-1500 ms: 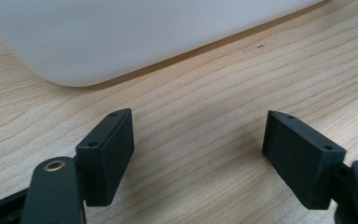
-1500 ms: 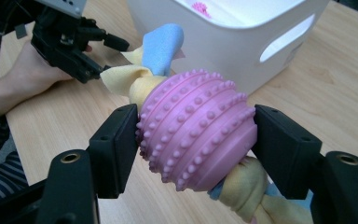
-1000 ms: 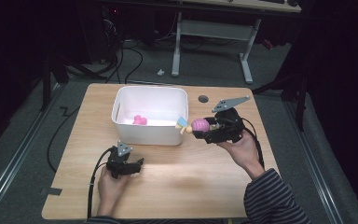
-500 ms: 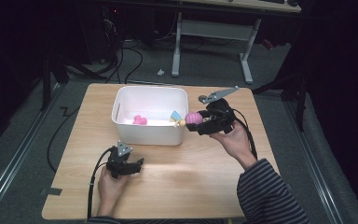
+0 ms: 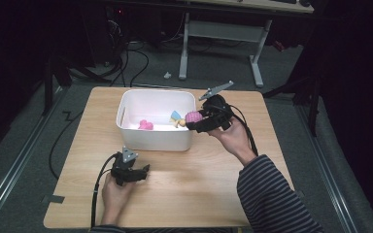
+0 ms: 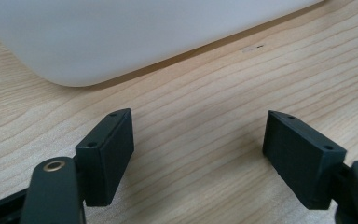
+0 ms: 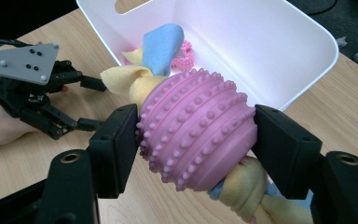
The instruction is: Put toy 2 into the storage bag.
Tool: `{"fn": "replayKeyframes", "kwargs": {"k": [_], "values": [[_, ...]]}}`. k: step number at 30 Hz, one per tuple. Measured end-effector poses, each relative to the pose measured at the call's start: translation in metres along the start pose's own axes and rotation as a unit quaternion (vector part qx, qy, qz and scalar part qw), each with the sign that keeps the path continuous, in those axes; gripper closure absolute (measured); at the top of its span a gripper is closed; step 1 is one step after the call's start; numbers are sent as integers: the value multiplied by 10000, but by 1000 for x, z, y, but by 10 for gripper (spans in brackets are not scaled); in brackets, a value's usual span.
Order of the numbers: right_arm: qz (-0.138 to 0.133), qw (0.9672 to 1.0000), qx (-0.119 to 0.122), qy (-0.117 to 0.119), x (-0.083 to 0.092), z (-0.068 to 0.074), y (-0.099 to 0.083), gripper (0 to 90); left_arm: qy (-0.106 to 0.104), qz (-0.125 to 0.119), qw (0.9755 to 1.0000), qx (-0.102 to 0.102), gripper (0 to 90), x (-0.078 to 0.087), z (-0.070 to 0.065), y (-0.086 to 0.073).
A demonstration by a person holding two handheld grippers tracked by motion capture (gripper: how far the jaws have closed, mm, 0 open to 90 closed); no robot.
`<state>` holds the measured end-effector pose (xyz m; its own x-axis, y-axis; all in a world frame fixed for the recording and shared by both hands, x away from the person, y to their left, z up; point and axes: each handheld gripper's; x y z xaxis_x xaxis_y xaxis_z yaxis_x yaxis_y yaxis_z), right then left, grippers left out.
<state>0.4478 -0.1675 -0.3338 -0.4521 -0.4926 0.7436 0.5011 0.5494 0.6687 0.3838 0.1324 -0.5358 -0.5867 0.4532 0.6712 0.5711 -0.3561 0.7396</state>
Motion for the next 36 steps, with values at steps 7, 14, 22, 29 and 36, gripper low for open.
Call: {"fn": "replayKeyframes", "kwargs": {"k": [7, 14, 22, 29, 36], "values": [[147, 9999, 30, -15, -13, 1, 13, 335, 2, 4, 10000, -5, 251, 0, 0, 0], [219, 9997, 122, 20, -23, 6, 25, 335, 1, 5, 10000, -5, 251, 0, 0, 0], [408, 9990, 145, 78, -42, 11, 32, 334, 0, 5, 10000, -5, 250, 0, 0, 0], [517, 9984, 202, 77, -52, 14, 36, 334, 1, 6, 10000, -8, 250, 0, 0, 0], [575, 9980, 240, 66, -60, 18, 38, 333, 3, 8, 10000, -10, 249, 0, 0, 0]]}}
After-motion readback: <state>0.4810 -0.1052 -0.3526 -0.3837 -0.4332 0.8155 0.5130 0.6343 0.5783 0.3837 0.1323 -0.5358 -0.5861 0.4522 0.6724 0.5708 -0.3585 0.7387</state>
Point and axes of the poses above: each handheld gripper's, and its own axes: x roughly backward along the jaws, y roughly out of its top, z roughly to its left, and after that the axes turned 3 degrees about -y, right-handed
